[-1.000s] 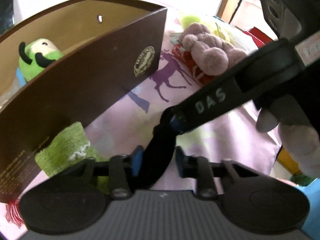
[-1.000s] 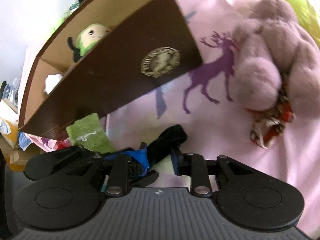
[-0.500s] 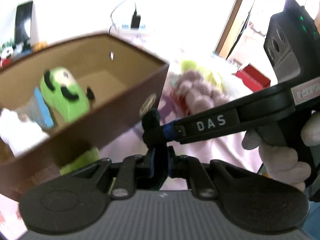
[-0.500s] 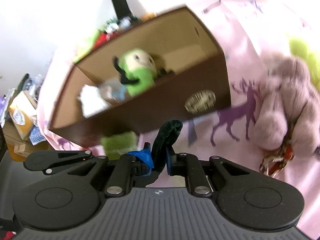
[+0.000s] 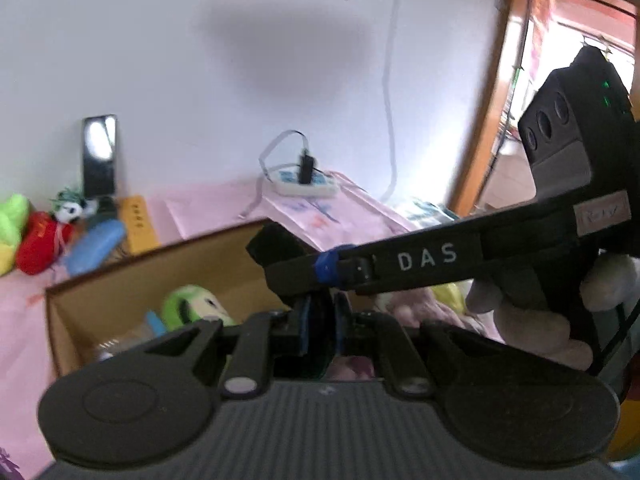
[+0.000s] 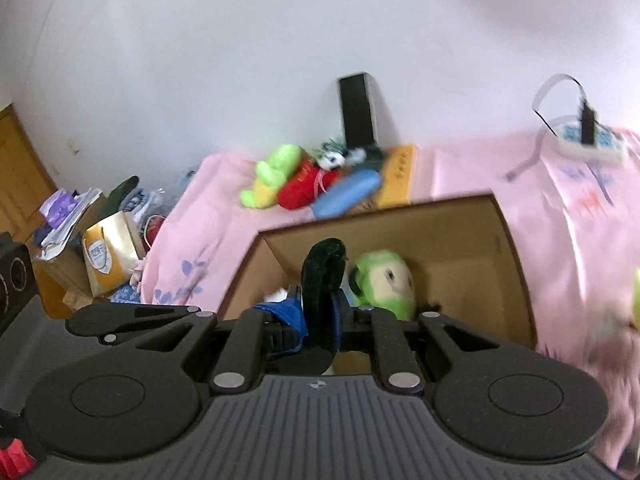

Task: Organize soft objects
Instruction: 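Lift the black sock with the right gripper and carry it over the box, then lower the black sock into the box and open the right gripper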

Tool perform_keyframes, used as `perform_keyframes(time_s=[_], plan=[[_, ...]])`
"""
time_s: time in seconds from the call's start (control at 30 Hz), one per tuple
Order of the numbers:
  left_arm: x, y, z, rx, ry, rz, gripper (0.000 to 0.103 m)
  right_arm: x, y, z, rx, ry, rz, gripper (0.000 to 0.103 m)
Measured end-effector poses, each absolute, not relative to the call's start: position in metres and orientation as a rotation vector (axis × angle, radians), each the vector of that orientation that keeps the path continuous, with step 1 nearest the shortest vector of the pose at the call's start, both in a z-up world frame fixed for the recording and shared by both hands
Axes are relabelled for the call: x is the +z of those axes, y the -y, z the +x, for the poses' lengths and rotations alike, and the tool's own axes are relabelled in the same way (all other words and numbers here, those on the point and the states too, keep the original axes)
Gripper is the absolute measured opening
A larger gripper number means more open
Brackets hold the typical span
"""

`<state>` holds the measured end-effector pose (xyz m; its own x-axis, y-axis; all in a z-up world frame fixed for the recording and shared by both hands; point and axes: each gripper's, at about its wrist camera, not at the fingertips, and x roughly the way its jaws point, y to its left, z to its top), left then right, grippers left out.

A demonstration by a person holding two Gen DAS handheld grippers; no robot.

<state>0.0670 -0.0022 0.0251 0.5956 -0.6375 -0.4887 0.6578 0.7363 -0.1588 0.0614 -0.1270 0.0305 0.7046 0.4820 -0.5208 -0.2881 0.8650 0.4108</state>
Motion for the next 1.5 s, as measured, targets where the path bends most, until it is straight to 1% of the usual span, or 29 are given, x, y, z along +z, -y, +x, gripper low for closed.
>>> perform_keyframes(time_s=[0.13, 0.3, 0.43, 0.63, 0.97, 1.03, 1.07, 1.1, 1.13, 1.37, 1.5], plan=[[0.026, -0.008, 0.092, -0.691, -0.560, -0.002, 0.007, 0.032, 0.111, 0.090, 0.481, -0.660, 0.273, 0.000], [0.008, -0.023, 0.123, -0.604, -0.621, -0.076, 0.007, 0.023, 0.088, 0.124, 0.523, -0.686, 0.195, 0.000], [-0.010, -0.032, 0.146, -0.542, -0.681, -0.106, 0.007, 0.005, 0.068, 0.147, 0.540, -0.719, 0.122, 0.000], [-0.035, -0.037, 0.176, -0.490, -0.775, -0.120, 0.007, -0.022, 0.056, 0.172, 0.543, -0.773, 0.085, 0.000], [-0.075, -0.033, 0.208, -0.456, -0.922, -0.140, 0.010, -0.055, 0.055, 0.192, 0.502, -0.804, 0.040, 0.000], [-0.079, -0.035, 0.209, -0.462, -0.937, -0.151, 0.014, -0.057, 0.056, 0.193, 0.503, -0.803, 0.051, 0.000], [-0.079, -0.034, 0.209, -0.460, -0.937, -0.144, 0.026, -0.057, 0.057, 0.193, 0.495, -0.792, 0.057, 0.000], [-0.078, -0.033, 0.208, -0.447, -0.929, -0.129, 0.041, -0.057, 0.057, 0.193, 0.480, -0.781, 0.060, 0.000], [-0.078, -0.031, 0.208, -0.445, -0.924, -0.118, 0.045, -0.057, 0.059, 0.194, 0.472, -0.786, 0.074, 0.003], [-0.080, -0.024, 0.206, -0.465, -0.932, -0.073, 0.049, -0.057, 0.086, 0.195, 0.474, -0.723, 0.279, 0.003], [-0.081, -0.024, 0.206, -0.483, -0.932, -0.076, 0.049, -0.058, 0.097, 0.196, 0.434, -0.692, 0.365, 0.003]])
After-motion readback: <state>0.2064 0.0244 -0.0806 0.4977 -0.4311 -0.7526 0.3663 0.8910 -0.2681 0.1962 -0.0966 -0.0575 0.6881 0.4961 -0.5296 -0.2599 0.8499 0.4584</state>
